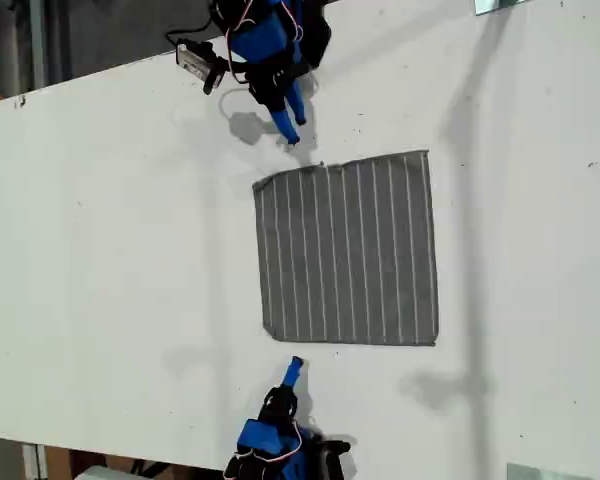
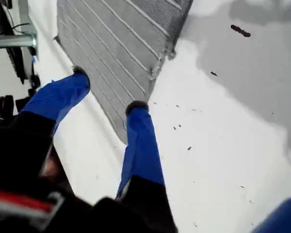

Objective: Grasp corners of a square towel and fold twice.

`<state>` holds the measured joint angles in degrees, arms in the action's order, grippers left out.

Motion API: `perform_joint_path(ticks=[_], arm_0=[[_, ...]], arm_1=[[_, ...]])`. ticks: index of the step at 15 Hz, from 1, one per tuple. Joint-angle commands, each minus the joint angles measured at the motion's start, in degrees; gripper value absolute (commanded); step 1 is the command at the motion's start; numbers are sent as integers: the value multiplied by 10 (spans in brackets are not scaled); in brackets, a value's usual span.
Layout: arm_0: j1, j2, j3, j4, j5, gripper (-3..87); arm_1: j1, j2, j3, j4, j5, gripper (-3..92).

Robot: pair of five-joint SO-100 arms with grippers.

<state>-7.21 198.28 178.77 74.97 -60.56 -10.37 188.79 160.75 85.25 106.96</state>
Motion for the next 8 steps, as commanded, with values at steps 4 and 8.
perform_joint_path(ticks=[4, 8], arm_0=[[-22, 4, 0, -3, -88, 154], [53, 4, 0, -3, -250, 153]], arm_1=[[1, 0, -3, 5, -4, 209], [25, 0, -3, 5, -4, 219]])
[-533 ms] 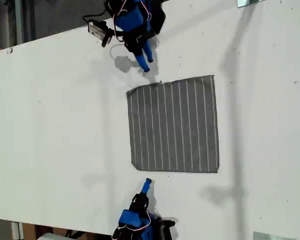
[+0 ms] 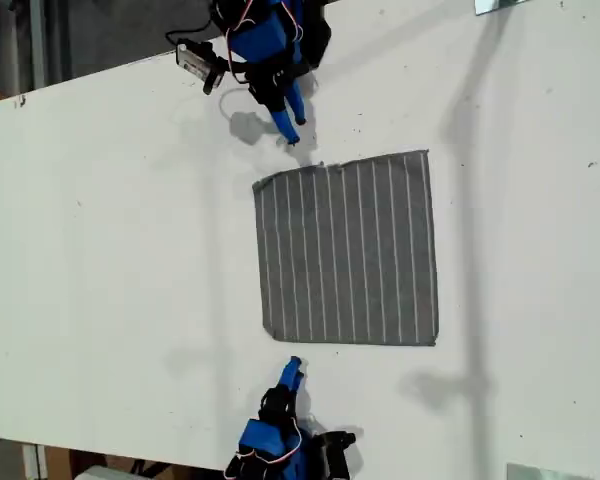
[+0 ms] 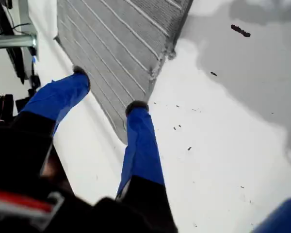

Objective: Grasp corners of a square towel and fold twice.

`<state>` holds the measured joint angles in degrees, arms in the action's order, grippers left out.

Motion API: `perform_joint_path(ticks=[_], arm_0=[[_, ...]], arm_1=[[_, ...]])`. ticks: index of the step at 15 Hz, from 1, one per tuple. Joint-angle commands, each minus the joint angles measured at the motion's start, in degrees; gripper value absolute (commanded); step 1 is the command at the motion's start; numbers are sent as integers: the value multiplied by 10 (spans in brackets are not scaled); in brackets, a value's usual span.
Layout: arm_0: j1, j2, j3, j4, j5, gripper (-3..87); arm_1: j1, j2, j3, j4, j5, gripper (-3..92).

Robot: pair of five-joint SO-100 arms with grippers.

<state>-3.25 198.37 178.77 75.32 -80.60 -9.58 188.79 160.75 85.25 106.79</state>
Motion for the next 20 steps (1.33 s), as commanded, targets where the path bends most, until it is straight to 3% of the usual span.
perform_joint_path(ticks=[1, 2, 3, 4, 5, 7, 8, 15, 17, 19, 20], arm_0=[[5, 3, 0, -5, -55, 153], [14, 3, -6, 4, -144, 154], [33, 3, -7, 6, -155, 154], [33, 3, -7, 6, -110, 153], [6, 3, -7, 6, -115, 150], [5, 3, -4, 1, -100, -1], [7, 3, -4, 0, -102, -1], [-10, 2, -2, -4, -90, 6], [-2, 3, -2, -4, -76, 88], [-7, 3, -2, -4, -88, 87], [-6, 3, -2, -4, -92, 109]], arm_1=[[36, 0, -3, 5, -2, 220], [46, 0, -3, 5, -5, 221], [48, 0, -3, 5, 0, 220], [61, 0, -2, 6, -13, 211], [53, -1, -2, 8, -22, 173], [54, -1, -3, 15, -51, 128], [74, -1, -3, 23, -94, 132], [72, -4, 0, 18, -136, 164], [63, -4, 0, 17, -144, 164], [65, -8, 0, 15, -149, 158], [69, -5, 18, -26, -184, 167]])
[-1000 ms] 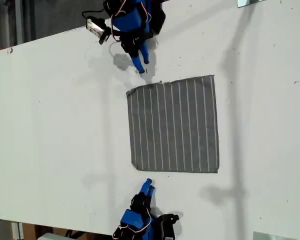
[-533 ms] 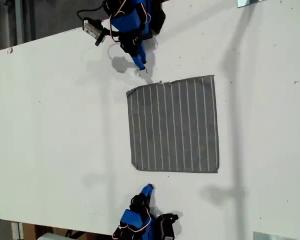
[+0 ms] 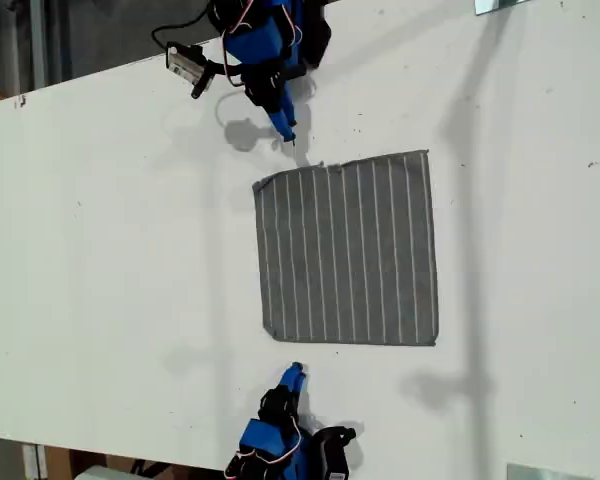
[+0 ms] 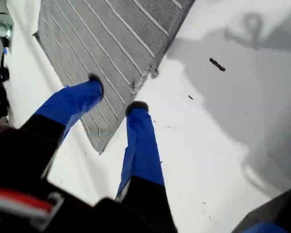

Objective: Grasp corners of a square towel and fold twice.

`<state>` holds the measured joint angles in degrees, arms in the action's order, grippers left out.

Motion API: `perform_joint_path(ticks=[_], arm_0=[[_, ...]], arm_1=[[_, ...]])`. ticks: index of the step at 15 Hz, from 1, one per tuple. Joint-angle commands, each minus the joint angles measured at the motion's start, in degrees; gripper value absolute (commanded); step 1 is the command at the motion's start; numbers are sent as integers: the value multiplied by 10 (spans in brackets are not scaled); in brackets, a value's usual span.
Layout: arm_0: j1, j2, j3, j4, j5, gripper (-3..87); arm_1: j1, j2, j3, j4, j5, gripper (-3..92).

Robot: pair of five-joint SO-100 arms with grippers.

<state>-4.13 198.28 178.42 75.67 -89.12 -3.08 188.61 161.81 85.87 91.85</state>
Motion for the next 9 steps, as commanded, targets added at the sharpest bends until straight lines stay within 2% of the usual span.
perform_joint_path(ticks=[1, 2, 3, 5, 6, 7, 9], arm_0=[[6, 4, 2, -7, -14, 135], [5, 4, 2, -7, -18, 140], [7, 4, 2, -7, -11, 177], [4, 4, 4, -12, -3, 197], [4, 4, 4, -12, -3, 200], [6, 4, 4, -11, -6, 206], [14, 4, 4, -11, -3, 220]], arm_1=[[-4, -4, 30, -67, -30, 167], [-24, -11, 38, -117, -54, 199], [-7, -84, -23, -144, -84, 212], [11, -518, -304, -98, -129, 238], [-26, -696, -410, -105, -128, 246], [-84, -821, -475, -105, -96, 255], [-218, -933, -513, -93, 28, 265]])
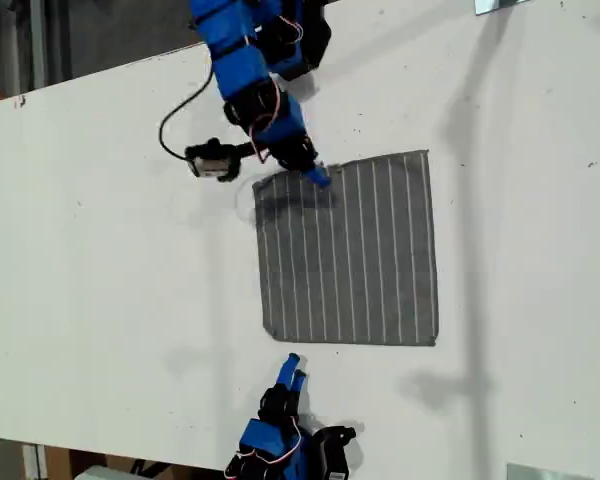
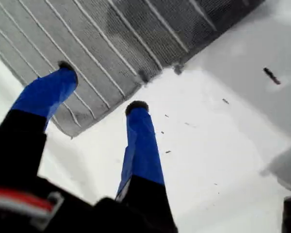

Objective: Grasp corners of a square towel and fold twice.

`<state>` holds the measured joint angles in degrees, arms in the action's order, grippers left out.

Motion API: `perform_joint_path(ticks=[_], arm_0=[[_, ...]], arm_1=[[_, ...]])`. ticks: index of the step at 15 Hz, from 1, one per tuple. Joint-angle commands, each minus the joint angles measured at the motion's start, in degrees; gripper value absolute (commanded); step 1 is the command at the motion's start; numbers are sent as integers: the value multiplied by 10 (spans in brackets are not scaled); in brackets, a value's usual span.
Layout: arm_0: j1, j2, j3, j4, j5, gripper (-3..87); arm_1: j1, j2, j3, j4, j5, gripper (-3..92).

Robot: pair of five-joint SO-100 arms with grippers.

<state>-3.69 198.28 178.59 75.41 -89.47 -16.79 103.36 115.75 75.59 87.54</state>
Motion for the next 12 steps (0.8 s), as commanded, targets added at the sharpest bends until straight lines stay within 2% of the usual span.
perform_joint_path(ticks=[1, 3, 4, 5, 8, 12], arm_0=[[12, 4, 3, -10, -3, 223], [11, 4, 3, -9, -10, 215], [3, 4, 3, -9, -14, 220], [-5, 4, 3, -8, -15, 220], [-3, 2, 3, -9, -16, 236], [7, 1, 4, -11, -8, 240]], arm_1=[[-156, -46, -17, -14, 149, 256], [-281, -33, -38, 5, 279, 255], [-308, -77, -98, 17, 287, 264], [-317, -147, -178, 30, 273, 269], [-324, -351, -375, -14, 195, 273], [-271, -378, -366, -38, 126, 286]])
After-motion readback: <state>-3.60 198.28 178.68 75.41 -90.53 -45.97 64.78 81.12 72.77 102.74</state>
